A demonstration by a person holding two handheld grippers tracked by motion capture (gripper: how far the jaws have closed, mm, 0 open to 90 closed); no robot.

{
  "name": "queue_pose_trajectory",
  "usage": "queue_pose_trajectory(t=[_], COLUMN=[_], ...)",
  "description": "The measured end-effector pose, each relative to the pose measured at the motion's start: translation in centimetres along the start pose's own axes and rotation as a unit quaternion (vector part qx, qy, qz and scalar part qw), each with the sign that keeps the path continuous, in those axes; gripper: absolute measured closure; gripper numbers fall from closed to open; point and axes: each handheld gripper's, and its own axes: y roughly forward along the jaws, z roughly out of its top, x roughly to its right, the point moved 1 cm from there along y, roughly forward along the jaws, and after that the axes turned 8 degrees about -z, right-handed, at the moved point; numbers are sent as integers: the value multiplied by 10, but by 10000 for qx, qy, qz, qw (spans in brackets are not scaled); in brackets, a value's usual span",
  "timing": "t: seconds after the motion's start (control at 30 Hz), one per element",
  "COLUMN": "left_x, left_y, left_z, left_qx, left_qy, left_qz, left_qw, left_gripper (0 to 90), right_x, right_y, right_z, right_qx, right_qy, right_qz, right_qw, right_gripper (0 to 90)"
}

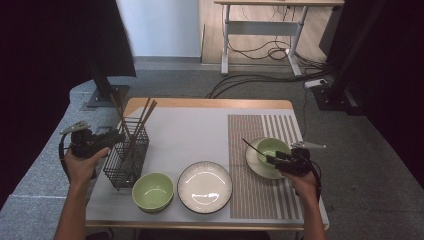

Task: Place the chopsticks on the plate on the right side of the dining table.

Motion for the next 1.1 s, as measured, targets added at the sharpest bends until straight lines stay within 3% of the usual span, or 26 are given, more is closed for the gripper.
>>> queue_pose_trajectory(t=[0.5,1.1], left_x=[-9,-22], left_y=[2,12], left_z=[0,6], left_qx=[34,-132], left_qy=[-71,-41], left_qz=[84,236], left_qw=[9999,9996], left_gripper=[566,571], right_x=[1,2], right_y=[0,2], right_z=[-1,-2], right_qx=[-19,-78], right_qy=[6,9], right_qz=[-2,-13], right_qw=[10000,10000], right_gripper=[465,463])
